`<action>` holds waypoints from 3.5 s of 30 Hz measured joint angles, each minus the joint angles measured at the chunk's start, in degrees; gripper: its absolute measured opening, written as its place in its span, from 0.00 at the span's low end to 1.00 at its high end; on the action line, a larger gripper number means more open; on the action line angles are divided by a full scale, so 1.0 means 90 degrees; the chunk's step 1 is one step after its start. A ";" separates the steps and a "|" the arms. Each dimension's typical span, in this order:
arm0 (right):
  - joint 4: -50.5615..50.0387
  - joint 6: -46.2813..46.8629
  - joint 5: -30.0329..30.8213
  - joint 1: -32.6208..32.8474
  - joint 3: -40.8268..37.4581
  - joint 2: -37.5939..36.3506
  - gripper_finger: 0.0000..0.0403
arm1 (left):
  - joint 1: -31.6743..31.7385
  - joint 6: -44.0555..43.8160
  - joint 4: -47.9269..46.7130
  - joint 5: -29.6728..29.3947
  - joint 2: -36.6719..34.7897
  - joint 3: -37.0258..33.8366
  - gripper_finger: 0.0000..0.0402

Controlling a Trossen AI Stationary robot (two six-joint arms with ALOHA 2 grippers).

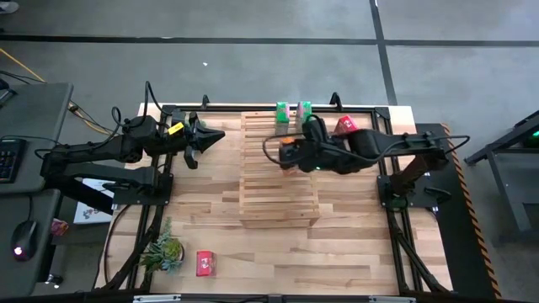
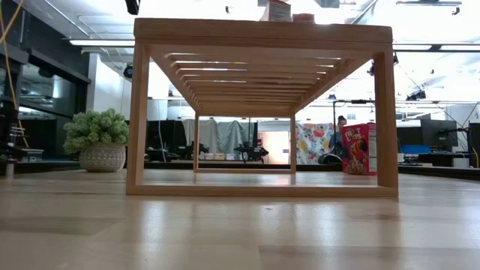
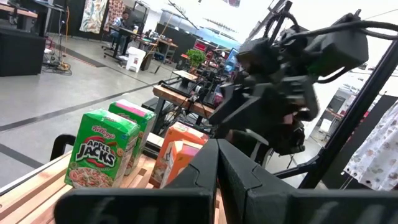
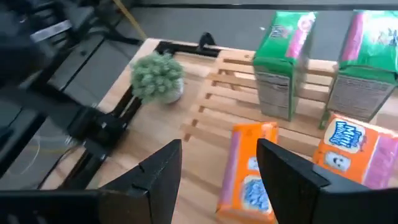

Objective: Stack cereal on shelf
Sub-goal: Put the orange cereal box on the shelf

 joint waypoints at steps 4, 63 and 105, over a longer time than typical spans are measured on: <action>-0.0393 -0.0125 -0.0282 0.0358 0.0000 -0.0105 0.43 | 0.0002 -0.0002 0.0000 0.0000 -0.0002 0.0000 0.00; -0.1089 -0.0123 -0.1317 0.0111 -0.0010 0.0956 0.00 | 0.0002 0.0007 -0.0005 -0.0216 -0.0002 0.0000 0.00; 0.1400 -0.0611 -0.0567 0.0330 0.0005 0.0213 0.63 | 0.0000 -0.0006 -0.0007 -0.0215 -0.0001 -0.0002 0.00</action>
